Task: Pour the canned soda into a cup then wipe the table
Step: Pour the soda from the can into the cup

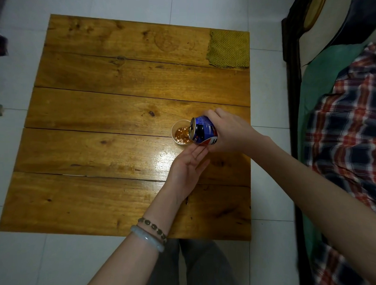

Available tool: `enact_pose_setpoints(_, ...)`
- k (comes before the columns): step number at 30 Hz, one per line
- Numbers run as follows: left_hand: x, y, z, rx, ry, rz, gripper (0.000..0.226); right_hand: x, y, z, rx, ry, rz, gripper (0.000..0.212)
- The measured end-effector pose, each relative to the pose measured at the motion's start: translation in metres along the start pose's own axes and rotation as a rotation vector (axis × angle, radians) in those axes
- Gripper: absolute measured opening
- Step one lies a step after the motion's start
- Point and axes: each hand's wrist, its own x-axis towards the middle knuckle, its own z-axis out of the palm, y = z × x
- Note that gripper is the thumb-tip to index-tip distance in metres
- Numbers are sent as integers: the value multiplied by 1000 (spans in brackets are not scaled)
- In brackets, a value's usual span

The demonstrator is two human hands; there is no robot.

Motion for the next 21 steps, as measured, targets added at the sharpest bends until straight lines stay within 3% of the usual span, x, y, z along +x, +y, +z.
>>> enact_pose_setpoints(15,-4,1,10,-20,0,-10,66,-5,3,-6,-35,12,-21,84)
enact_pose_setpoints(21,-5,3,12,-48,8,-20,52,-4,4,-7,-52,17,-32,82)
